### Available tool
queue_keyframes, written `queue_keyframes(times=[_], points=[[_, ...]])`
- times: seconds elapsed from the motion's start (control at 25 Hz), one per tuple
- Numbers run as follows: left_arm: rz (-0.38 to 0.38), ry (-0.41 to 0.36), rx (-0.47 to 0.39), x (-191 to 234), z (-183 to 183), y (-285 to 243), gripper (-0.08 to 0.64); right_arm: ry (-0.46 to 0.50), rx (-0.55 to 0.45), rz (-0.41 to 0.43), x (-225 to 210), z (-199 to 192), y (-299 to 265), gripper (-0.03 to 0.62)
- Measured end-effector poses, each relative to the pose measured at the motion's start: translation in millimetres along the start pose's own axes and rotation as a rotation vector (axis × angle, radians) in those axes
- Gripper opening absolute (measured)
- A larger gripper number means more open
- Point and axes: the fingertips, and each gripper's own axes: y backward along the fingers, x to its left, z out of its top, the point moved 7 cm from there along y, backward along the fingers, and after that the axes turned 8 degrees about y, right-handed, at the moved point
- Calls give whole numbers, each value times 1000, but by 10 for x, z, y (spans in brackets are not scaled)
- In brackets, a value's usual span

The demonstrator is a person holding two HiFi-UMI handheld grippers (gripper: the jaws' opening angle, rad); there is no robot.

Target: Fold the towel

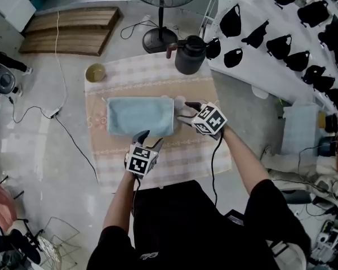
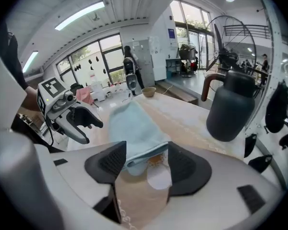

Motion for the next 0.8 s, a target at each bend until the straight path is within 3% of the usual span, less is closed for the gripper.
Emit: queue_keyframes(times=[0.28, 0.44, 0.52, 0.72, 0.8], points=[[86, 15, 14, -241, -57, -449, 233, 117, 54, 173, -348, -85, -402, 249], [106, 10, 45, -331, -105, -649, 233, 236, 100, 236, -463, -93, -637, 249], [103, 30, 58, -333, -137, -753, 233, 343, 130, 254, -524, -107, -734, 249], [126, 3, 83, -286, -153, -932, 233, 718, 226, 308, -579, -211, -969, 249], [126, 7, 92, -269, -160, -994, 233, 778, 237, 332, -563, -231, -1068, 249]])
